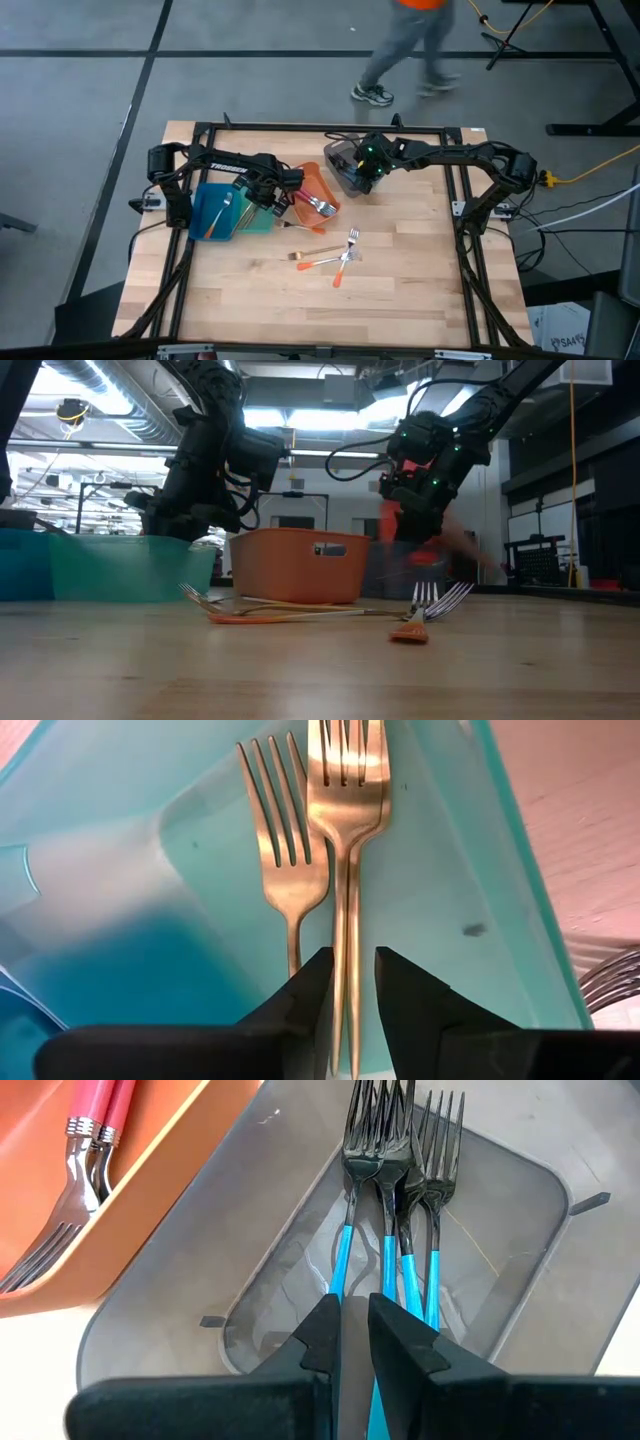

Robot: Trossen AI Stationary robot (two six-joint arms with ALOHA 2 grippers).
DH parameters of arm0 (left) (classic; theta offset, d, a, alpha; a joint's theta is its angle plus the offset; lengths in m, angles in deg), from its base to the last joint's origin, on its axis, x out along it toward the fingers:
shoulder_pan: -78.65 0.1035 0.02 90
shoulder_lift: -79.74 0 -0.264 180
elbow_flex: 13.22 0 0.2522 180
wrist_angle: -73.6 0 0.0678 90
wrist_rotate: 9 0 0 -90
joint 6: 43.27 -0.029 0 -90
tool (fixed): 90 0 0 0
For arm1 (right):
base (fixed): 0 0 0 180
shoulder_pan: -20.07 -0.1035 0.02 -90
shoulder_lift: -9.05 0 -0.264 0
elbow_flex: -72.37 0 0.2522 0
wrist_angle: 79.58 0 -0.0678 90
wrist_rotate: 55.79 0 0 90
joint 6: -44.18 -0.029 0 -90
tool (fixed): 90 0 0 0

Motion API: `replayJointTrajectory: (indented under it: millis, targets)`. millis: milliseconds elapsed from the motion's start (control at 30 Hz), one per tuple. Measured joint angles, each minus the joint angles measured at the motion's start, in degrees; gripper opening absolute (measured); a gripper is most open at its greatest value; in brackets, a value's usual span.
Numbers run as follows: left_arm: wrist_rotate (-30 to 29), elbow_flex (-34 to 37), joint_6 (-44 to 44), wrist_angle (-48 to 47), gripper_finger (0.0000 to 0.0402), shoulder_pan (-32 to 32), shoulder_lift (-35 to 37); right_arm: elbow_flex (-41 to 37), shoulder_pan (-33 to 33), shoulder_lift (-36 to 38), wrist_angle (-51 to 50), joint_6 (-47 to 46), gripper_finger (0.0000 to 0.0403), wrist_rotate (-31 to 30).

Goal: Sort silverware by color (type)
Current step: Put the gold fork into the light blue bin

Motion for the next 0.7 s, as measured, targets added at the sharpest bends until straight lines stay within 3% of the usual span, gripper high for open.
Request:
replayJointTrajectory:
  millis: [433, 700]
  targets:
    - [0.0, 0.0, 0.4, -0.3, 0.0070, -0.3, 0.3, 0.0, 0.0, 0.0, 0.0, 0.0, 0.0046, 0.0]
    - [-1.7, 0.0, 2.0, -0.4, 0.0070, -2.0, 4.3, 0.0, 0.0, 0.0, 0.0, 0.0, 0.0046, 0.0]
